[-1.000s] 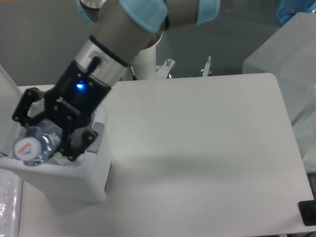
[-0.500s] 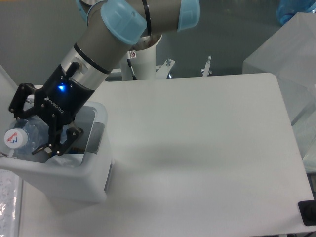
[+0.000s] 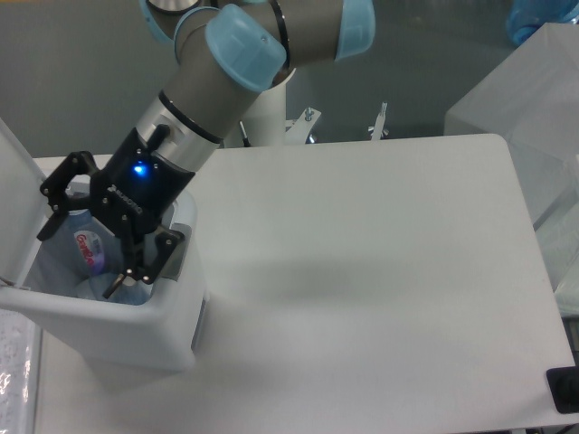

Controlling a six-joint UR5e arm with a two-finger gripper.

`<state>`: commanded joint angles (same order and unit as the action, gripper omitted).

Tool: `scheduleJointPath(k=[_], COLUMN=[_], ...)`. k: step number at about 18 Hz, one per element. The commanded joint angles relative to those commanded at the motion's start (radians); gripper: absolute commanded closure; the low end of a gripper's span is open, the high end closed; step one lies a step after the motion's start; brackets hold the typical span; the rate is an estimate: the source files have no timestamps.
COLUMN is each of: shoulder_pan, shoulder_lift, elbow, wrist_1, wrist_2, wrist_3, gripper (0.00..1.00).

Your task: Place the trash in the trash can

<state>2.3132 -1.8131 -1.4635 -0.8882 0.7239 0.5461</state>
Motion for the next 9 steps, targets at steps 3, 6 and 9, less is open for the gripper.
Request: scheduleJointPath(k=[3, 6, 9], shoulder_pan=[0.052, 0.138, 0.210], shoulder_lift=[-0.009, -0.012, -0.026], elbow=[0.047, 0.049, 0.043], wrist_1=[0.000, 0.002, 0.000], wrist_2=[0.043, 0.045, 0.081], wrist_3=[0.002, 0.009, 0.089], gripper=[0.00, 0.00, 0.00])
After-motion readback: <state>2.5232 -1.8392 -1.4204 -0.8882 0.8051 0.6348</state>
